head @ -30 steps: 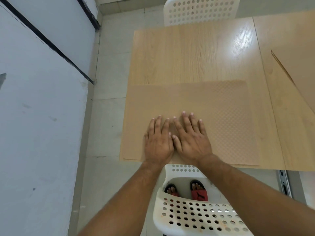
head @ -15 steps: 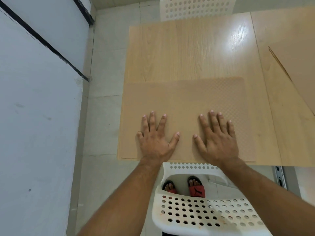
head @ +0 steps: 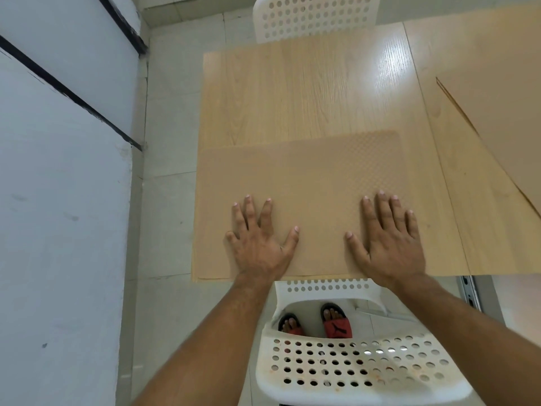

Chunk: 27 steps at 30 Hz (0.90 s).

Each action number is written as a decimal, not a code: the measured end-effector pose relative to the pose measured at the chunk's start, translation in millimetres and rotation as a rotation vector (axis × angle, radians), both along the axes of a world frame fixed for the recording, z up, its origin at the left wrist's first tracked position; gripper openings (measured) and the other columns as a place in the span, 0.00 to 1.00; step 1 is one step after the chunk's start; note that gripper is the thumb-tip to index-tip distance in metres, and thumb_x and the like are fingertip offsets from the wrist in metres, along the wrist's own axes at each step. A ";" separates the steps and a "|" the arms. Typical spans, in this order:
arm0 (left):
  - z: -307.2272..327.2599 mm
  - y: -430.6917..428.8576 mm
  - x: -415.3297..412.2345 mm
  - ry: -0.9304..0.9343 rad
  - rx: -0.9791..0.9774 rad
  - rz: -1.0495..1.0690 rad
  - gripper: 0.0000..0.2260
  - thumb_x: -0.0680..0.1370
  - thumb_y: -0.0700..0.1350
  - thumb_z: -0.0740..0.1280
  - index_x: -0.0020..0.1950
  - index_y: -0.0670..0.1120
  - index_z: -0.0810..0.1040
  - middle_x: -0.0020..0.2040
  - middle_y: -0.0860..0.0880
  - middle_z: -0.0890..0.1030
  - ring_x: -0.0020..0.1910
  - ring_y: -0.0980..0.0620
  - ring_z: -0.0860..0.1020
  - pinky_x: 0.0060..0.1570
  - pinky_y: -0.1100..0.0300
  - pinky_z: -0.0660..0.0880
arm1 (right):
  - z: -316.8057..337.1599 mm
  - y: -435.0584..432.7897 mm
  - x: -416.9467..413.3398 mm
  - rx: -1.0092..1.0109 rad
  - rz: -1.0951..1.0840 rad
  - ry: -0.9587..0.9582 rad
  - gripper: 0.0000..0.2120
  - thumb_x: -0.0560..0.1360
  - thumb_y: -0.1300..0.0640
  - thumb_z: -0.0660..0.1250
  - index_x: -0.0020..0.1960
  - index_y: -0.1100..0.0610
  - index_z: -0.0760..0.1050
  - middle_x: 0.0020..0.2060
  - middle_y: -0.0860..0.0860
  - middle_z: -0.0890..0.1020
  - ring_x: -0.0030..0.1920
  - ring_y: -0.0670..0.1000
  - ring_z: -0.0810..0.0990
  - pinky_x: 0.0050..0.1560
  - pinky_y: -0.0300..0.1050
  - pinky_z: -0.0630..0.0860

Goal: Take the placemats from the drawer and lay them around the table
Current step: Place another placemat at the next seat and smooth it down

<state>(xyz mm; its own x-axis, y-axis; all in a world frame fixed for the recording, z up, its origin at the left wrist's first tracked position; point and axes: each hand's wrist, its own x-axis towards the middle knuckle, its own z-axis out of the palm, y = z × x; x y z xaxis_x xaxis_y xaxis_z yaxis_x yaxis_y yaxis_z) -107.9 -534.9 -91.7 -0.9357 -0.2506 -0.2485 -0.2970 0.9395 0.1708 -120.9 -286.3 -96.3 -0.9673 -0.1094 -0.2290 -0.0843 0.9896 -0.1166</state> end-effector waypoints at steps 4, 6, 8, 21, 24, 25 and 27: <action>9.2 5.2 -8.4 0.029 0.080 0.009 0.37 0.76 0.71 0.51 0.80 0.55 0.51 0.82 0.47 0.44 0.81 0.45 0.41 0.71 0.32 0.54 | 11.7 -9.9 -7.7 -0.051 -0.020 0.013 0.38 0.78 0.32 0.42 0.81 0.49 0.37 0.81 0.55 0.40 0.80 0.55 0.38 0.78 0.59 0.41; 14.8 11.4 -23.4 0.064 0.128 0.005 0.35 0.77 0.69 0.54 0.80 0.55 0.53 0.83 0.48 0.44 0.81 0.45 0.41 0.73 0.33 0.52 | 19.3 -22.9 -22.3 -0.102 -0.001 0.036 0.37 0.78 0.33 0.43 0.81 0.49 0.38 0.81 0.55 0.41 0.80 0.55 0.39 0.78 0.58 0.40; 17.9 18.6 -45.5 0.091 0.151 -0.009 0.33 0.77 0.65 0.56 0.80 0.55 0.54 0.83 0.48 0.46 0.81 0.46 0.43 0.73 0.34 0.51 | 23.8 -38.1 -43.1 -0.148 0.035 0.040 0.36 0.79 0.34 0.44 0.81 0.48 0.38 0.81 0.54 0.42 0.80 0.55 0.39 0.78 0.56 0.40; -10.7 23.3 -121.5 0.177 0.039 -0.092 0.26 0.81 0.57 0.51 0.80 0.61 0.56 0.82 0.51 0.53 0.81 0.48 0.49 0.71 0.40 0.59 | 1.2 -89.1 -141.6 -0.145 0.246 0.026 0.29 0.82 0.42 0.44 0.82 0.45 0.46 0.81 0.51 0.48 0.81 0.53 0.44 0.78 0.56 0.39; -8.8 23.7 -123.0 0.183 0.025 -0.086 0.27 0.80 0.61 0.50 0.80 0.62 0.55 0.82 0.51 0.53 0.81 0.48 0.49 0.71 0.40 0.60 | -1.1 -84.2 -144.1 -0.105 0.174 0.014 0.31 0.81 0.39 0.42 0.82 0.45 0.44 0.81 0.51 0.45 0.81 0.53 0.41 0.78 0.57 0.37; -7.9 23.7 -123.1 0.171 0.021 -0.091 0.28 0.80 0.64 0.50 0.80 0.62 0.55 0.83 0.51 0.52 0.81 0.48 0.48 0.71 0.39 0.59 | -0.8 -80.2 -145.5 -0.092 0.132 0.017 0.32 0.80 0.38 0.42 0.81 0.45 0.43 0.81 0.51 0.45 0.81 0.53 0.41 0.78 0.57 0.37; -6.6 24.4 -123.8 0.117 0.028 -0.098 0.32 0.78 0.69 0.49 0.81 0.61 0.52 0.83 0.51 0.49 0.81 0.47 0.45 0.71 0.38 0.57 | 0.4 -67.2 -147.7 -0.069 0.050 0.021 0.34 0.79 0.35 0.43 0.81 0.45 0.43 0.81 0.51 0.45 0.81 0.54 0.41 0.78 0.58 0.37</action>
<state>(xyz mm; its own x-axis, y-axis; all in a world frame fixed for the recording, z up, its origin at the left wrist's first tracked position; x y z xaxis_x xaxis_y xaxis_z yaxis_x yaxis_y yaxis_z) -231.8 -510.5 -98.3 -0.9783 -0.1509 -0.1417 -0.1803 0.9573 0.2259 -268.6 -353.4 -95.9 -0.9647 -0.1722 -0.1991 -0.1364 0.9739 -0.1817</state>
